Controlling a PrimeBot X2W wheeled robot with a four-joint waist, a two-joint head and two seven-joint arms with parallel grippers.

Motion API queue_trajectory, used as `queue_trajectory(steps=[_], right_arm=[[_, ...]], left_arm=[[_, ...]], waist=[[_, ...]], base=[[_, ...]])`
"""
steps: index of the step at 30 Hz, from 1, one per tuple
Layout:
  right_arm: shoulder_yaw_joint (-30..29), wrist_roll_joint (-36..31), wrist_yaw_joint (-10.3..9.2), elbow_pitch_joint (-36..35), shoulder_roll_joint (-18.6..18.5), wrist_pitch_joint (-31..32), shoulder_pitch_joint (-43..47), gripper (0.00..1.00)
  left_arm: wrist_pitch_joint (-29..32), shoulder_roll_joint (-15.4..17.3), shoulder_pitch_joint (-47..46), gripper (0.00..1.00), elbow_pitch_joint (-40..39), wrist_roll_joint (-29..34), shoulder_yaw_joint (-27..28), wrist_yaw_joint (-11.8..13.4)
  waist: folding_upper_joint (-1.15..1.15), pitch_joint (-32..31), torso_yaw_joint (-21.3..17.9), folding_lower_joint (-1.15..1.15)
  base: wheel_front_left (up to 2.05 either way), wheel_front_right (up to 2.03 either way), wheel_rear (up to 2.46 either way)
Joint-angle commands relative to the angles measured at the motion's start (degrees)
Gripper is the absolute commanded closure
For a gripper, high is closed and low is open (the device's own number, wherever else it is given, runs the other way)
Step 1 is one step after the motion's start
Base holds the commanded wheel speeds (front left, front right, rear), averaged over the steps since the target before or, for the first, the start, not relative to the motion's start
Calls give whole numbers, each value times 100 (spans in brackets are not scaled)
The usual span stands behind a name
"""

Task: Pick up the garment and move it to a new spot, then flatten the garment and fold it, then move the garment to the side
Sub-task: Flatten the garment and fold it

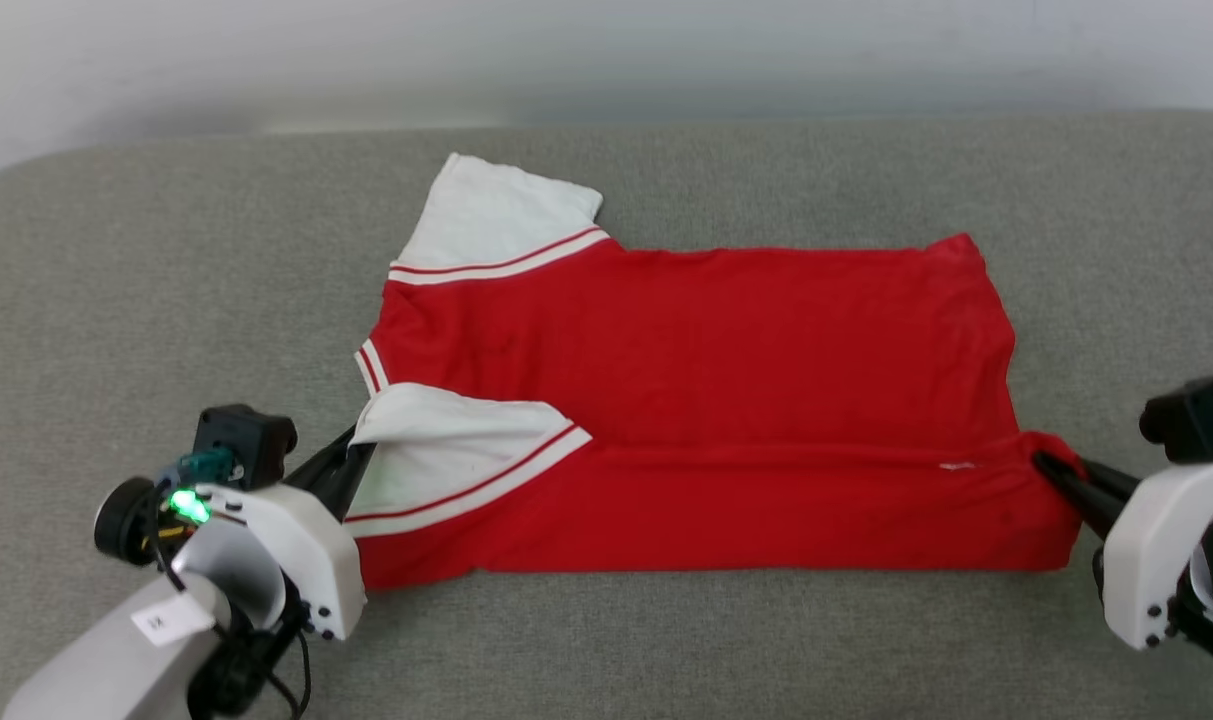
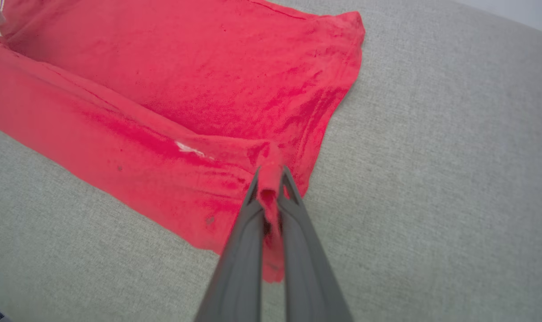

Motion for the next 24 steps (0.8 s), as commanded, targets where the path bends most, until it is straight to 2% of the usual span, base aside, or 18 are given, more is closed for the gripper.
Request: queue_trajectory(steps=[1,11,18,19,21,24], right_arm=[[85,-38,-4,88,35,68,-255,100],[821,-48,-4,1139,269,24,-1298,100],[1340,151,-3,1819,299,-242,-1542,100],[1384,252,-3,1867,268,-373,-1566,78],[1372,316,-3,1843,198,-540,-1568,0],[1374,440,-3,1748,67,-669,-1469,0]], left_arm=[[112,-45,-232,100,184,2,-27,-102],[274,-496,-908,100,1542,73,-247,-633],[188,-919,-875,100,2487,16,-464,-1028],[117,-951,-917,0,2629,25,-465,-1100],[39,-937,-1028,0,2674,44,-437,-1145],[44,-812,-1252,0,2562,69,-390,-1198]], waist=[[0,281,-94,-1],[0,880,-172,-1],[0,837,-89,-1],[0,727,-52,-1],[0,589,-7,-1],[0,379,61,-1]], base=[[0,0,0],[0,0,0],[0,0,0],[0,0,0],[0,0,0],[0,0,0]])
